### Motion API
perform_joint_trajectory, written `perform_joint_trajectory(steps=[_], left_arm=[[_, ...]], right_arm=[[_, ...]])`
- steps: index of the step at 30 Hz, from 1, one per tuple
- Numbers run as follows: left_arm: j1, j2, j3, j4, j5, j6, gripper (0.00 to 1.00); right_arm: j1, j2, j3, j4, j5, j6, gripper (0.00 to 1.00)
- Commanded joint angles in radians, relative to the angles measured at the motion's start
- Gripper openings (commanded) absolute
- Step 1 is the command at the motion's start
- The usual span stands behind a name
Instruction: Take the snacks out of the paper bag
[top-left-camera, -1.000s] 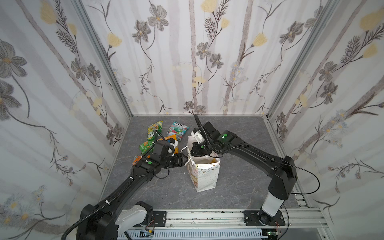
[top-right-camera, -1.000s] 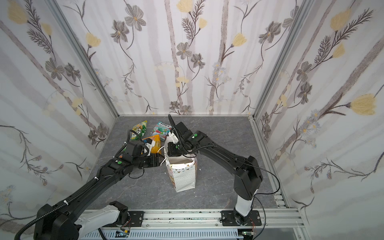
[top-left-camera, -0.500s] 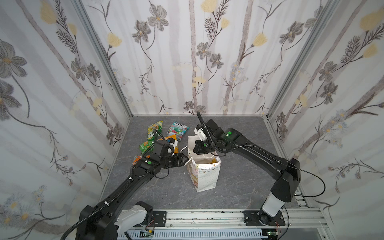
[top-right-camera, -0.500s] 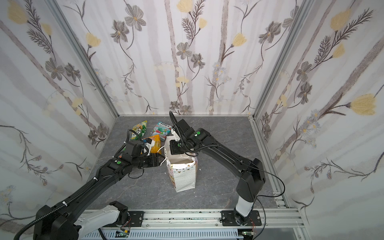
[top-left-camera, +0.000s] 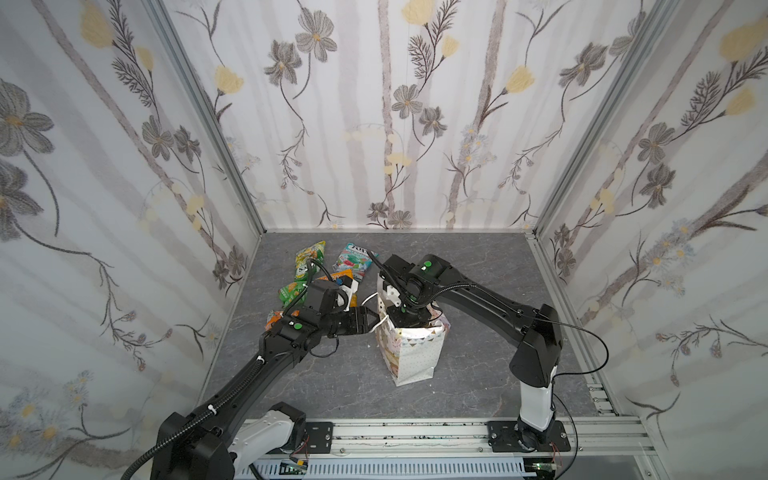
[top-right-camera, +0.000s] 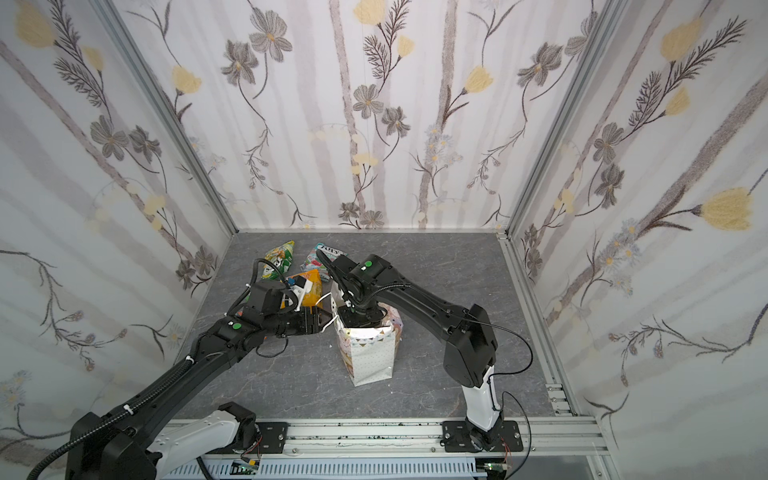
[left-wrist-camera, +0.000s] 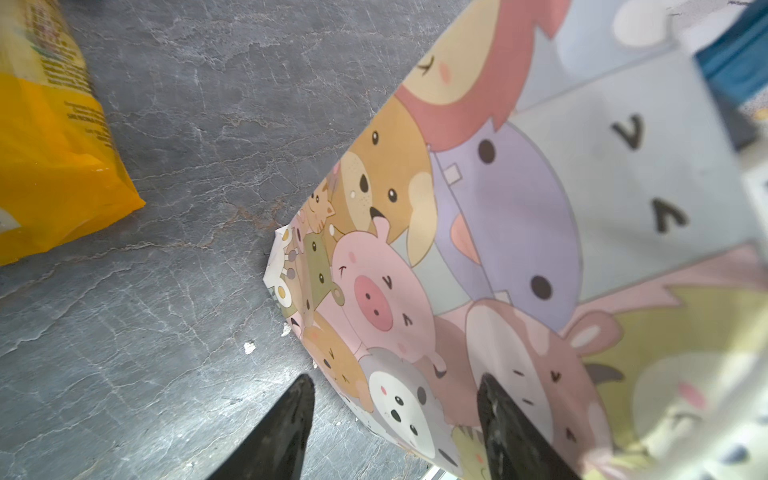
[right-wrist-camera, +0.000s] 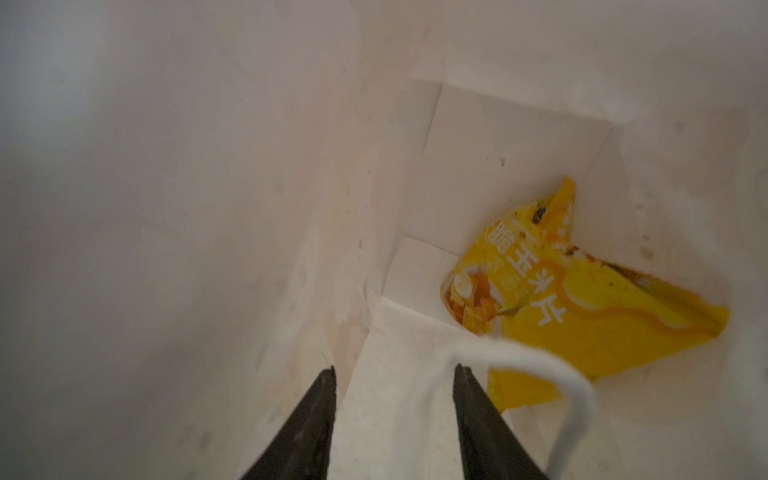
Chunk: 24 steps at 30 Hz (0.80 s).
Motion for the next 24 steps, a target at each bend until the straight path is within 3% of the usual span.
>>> perform_joint_trajectory(steps=[1,10,19,24], left_arm=[[-0.001,-0.008,-0.010,0.041,0.033,-0.004,0.63],[-0.002,-0.015,-0.019,0.059,0.047,-0.012,0.57],[-0.002,-0.019,-0.015,0.056,0.042,-0.006,0.57],[-0.002,-0.023,-0.024,0.068,0.037,-0.020,0.57]], right_arm=[[0.005,0.012,-0.052,-0.062,-0.098,-0.044,0.50],[0.024,0.081,-0.139,-0.045,-0.128,-0.099,0.64],[0.039,0.111,-0.306,0.000,-0.242,-0.164,0.82],[0.073,0.133,-0.388,0.069,-0.305,-0.163,0.84]])
